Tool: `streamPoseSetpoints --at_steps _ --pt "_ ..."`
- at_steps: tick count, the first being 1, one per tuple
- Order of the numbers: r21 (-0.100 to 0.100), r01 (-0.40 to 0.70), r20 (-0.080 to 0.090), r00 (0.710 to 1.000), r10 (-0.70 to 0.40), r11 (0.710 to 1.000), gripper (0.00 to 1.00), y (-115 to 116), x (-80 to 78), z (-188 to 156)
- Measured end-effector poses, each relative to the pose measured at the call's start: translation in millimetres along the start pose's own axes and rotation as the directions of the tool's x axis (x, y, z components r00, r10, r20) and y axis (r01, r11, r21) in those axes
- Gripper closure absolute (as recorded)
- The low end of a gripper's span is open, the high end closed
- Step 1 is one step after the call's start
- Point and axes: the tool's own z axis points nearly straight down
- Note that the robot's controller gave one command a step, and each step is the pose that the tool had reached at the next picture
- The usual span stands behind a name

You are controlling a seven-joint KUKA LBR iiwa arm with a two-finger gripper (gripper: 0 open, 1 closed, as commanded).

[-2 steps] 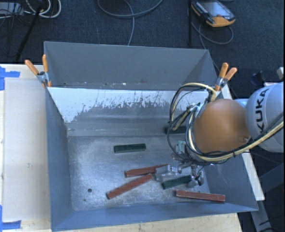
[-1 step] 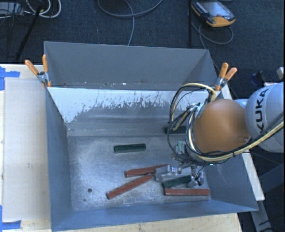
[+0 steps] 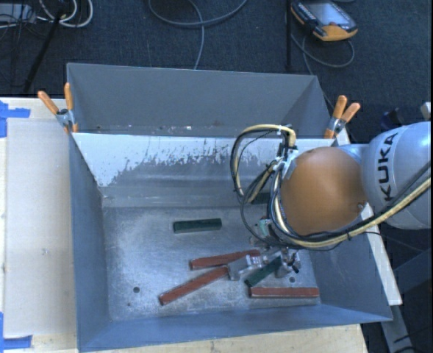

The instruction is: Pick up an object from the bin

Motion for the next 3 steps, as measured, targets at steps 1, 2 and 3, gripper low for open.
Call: streamPoseSetpoints --at_steps 1,2,3 --pt "0.0 0.265 0.001 0.964 -0.265 0.964 0.0 -29 -21.5 -4" --pt "-0.004 0.484 0.003 0.875 -0.484 0.875 0.0 9 -84.7 1" --pt "-0.004 0.476 0.001 0.879 -0.476 0.879 1.0 8 -81.8 0"
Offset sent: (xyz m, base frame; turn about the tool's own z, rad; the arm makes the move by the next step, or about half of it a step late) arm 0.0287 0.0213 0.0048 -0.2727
